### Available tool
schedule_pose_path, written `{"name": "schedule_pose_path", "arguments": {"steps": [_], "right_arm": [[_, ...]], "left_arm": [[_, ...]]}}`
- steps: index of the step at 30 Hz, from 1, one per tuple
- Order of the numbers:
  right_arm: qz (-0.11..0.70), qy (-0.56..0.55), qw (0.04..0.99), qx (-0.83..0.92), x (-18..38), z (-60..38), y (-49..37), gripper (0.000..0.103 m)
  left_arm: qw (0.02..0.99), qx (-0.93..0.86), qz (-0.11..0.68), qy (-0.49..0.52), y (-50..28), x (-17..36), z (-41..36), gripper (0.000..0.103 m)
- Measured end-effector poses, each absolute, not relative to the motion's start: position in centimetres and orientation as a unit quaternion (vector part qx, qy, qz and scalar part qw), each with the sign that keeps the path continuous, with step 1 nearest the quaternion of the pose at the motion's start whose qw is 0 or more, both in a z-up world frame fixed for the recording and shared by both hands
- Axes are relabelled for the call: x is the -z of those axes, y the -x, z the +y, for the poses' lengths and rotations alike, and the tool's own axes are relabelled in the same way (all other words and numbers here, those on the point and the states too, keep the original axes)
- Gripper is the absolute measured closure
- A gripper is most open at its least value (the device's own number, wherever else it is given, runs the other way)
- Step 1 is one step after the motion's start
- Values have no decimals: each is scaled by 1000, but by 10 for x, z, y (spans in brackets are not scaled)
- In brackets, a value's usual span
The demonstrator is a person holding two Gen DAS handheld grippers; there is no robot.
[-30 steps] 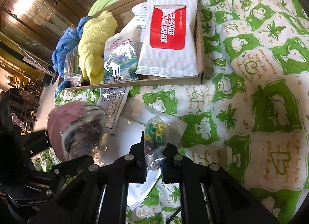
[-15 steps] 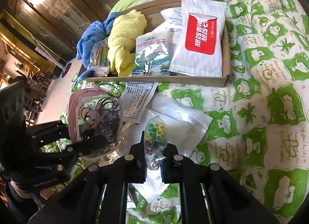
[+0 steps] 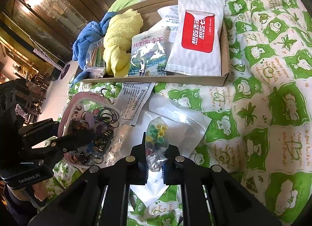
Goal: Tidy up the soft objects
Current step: 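Carry the pencil case with the left tool while the right tool carries the bead bag over the box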
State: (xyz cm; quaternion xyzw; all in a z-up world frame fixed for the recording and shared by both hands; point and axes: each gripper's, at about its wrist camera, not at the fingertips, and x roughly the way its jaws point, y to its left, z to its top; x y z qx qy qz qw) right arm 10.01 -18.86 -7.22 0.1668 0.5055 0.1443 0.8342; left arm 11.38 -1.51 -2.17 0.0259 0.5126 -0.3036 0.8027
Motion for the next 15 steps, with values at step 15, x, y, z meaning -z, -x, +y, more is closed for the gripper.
{"name": "schedule_pose_path", "arguments": {"steps": [15], "right_arm": [[500, -161, 834, -169, 27, -190, -138, 95]], "left_arm": [[836, 276, 472, -45, -169, -41, -14, 73]]}}
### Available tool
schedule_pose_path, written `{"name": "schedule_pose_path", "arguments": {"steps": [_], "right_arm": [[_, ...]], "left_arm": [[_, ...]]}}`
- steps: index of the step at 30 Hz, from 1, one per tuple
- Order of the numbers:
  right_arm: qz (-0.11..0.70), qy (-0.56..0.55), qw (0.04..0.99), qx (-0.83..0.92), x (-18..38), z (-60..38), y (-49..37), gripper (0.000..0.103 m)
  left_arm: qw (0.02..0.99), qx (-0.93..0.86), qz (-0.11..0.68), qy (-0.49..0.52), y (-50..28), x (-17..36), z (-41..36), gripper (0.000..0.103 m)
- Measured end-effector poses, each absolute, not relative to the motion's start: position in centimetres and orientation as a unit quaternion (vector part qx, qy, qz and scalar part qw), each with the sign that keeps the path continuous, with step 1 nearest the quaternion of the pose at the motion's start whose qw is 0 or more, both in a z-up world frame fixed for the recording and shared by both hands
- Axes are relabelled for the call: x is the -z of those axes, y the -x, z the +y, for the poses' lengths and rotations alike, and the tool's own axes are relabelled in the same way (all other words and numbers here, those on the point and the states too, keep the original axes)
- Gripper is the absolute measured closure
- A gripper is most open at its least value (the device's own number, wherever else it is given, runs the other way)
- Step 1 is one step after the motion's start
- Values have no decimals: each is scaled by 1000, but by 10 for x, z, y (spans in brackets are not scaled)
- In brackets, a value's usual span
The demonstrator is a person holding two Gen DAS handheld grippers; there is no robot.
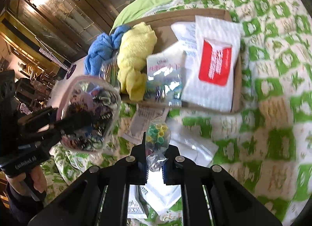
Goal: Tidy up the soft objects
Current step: 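Carry the pencil case with the left tool while the right tool carries the bead bag over the box, then open the left tool to drop the pencil case while the right tool releases the bead bag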
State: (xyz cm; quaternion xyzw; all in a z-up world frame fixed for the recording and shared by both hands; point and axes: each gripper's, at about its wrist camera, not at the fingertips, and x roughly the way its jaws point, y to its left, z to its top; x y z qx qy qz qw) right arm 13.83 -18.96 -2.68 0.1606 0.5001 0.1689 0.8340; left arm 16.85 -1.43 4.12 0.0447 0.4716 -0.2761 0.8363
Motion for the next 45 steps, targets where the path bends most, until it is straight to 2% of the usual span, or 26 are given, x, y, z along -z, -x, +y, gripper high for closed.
{"name": "schedule_pose_path", "arguments": {"steps": [9, 20, 27, 28, 29, 30, 31, 32, 39, 45], "right_arm": [[483, -158, 844, -168, 0, -189, -177, 95], [503, -153, 837, -153, 10, -171, -260, 95], [507, -161, 834, -147, 17, -168, -288, 94], [507, -166, 833, -146, 17, -168, -291, 91], [505, -169, 834, -143, 16, -169, -295, 78], [501, -172, 837, -139, 15, -171, -296, 69], [494, -174, 840, -138, 11, -174, -295, 52], [488, -177, 844, -139, 8, -176, -293, 44], [459, -192, 858, -127, 0, -193, -268, 44], [443, -219, 860, -129, 0, -211, -235, 44]], "left_arm": [[863, 217, 450, -67, -237, -75, -18, 73], [851, 182, 487, -79, -279, -29, -18, 73], [854, 167, 482, -103, -282, -30, -22, 70], [855, 164, 479, -108, -282, -31, -23, 70], [857, 163, 476, -111, -282, -33, -24, 63], [859, 159, 472, -113, -281, -34, -24, 45], [862, 157, 469, -114, -280, -36, -23, 35], [864, 157, 465, -114, -280, -38, -23, 27], [877, 142, 446, -109, -264, -51, -16, 27], [893, 146, 418, -81, -211, -59, -2, 27]]}}
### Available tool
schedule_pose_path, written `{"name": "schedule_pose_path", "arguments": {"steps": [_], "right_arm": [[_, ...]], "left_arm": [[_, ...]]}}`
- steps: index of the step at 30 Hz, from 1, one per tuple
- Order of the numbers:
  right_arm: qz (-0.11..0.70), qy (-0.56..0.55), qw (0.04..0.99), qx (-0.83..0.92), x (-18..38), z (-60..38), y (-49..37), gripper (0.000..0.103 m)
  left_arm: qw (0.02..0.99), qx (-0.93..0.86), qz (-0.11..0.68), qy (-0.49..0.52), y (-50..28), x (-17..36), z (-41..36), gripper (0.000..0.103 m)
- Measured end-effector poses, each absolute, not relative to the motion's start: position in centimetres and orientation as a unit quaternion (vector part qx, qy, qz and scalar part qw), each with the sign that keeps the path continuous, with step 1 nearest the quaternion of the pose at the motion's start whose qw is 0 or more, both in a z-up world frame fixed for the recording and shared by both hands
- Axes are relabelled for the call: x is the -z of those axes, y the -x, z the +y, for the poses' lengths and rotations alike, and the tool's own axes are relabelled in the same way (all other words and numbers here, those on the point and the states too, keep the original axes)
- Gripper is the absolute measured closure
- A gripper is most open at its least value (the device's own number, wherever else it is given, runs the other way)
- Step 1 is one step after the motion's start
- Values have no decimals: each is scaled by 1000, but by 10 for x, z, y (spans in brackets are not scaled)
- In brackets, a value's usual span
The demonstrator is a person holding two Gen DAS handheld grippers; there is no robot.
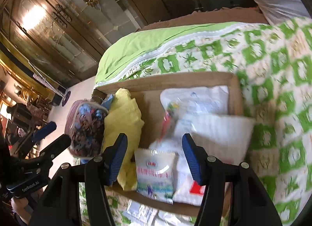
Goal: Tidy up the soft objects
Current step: 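Open the left tool to drop the pencil case while the right tool releases the bead bag, then grasp a white printed sachet from the cover with the right tool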
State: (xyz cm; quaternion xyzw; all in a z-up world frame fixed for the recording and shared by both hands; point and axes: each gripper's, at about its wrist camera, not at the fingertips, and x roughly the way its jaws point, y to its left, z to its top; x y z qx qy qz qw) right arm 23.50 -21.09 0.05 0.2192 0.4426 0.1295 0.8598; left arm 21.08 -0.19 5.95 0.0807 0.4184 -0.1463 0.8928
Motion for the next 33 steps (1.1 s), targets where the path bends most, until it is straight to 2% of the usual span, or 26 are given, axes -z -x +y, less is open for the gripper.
{"name": "schedule_pose_path", "arguments": {"steps": [4, 11, 16, 21, 33], "right_arm": [[433, -241, 859, -126, 5, -213, -207, 40], [451, -235, 850, -136, 37, -197, -145, 39], [488, -220, 835, -131, 63, -182, -134, 39], [502, -212, 829, -129, 73, -175, -127, 39], [548, -200, 803, -124, 84, -157, -87, 39]], "left_arm": [[888, 160, 429, -43, -168, -43, 11, 27], [833, 184, 521, -8, -122, 24, 14, 27], [831, 196, 521, -12, -106, 25, 8, 27], [811, 181, 555, -38, -106, 50, 0, 27], [811, 162, 561, -12, -113, 52, 19, 27]]}}
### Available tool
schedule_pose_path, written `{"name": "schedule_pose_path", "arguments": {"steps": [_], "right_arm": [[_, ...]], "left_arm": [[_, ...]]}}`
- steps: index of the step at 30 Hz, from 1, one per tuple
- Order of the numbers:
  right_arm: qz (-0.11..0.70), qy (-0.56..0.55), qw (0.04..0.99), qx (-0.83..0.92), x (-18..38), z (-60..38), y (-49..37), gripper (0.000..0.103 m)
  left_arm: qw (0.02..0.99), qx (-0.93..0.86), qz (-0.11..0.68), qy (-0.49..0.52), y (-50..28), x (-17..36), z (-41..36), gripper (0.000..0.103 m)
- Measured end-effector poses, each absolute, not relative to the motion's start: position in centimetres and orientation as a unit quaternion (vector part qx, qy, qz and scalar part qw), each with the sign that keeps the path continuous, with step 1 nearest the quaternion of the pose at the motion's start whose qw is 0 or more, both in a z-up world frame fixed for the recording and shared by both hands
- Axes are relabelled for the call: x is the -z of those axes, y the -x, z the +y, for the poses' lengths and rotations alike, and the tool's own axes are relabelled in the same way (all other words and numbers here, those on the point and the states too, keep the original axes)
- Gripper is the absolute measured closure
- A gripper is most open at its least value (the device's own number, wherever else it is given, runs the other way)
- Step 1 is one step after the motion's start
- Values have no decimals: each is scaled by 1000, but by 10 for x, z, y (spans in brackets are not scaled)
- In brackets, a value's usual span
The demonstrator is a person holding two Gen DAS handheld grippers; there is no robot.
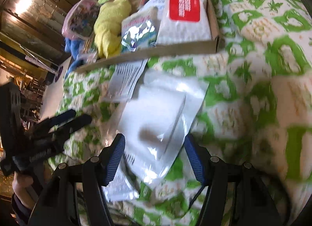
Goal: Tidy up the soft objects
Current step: 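Grasp a white printed sachet from the cover with the right tool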
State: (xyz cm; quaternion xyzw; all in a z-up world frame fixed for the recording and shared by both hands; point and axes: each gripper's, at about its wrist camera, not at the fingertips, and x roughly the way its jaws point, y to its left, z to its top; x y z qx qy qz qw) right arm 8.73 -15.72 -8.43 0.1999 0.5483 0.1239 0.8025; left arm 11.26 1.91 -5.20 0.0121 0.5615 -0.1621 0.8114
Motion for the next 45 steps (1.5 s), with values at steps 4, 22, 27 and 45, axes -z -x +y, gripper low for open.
{"name": "schedule_pose_path", "arguments": {"steps": [4, 22, 27, 45], "right_arm": [[559, -170, 793, -172, 81, -126, -70, 39], [577, 9, 793, -196, 112, -25, -65, 22], [573, -22, 797, -190, 109, -44, -67, 46], [582, -118, 788, -165, 101, -138, -53, 57]], "left_arm": [[810, 160, 564, -14, -113, 53, 18, 27], [819, 114, 561, 41, -121, 51, 50, 27], [819, 116, 561, 35, -120, 52, 46, 27], [814, 153, 561, 10, -121, 52, 20, 27]]}}
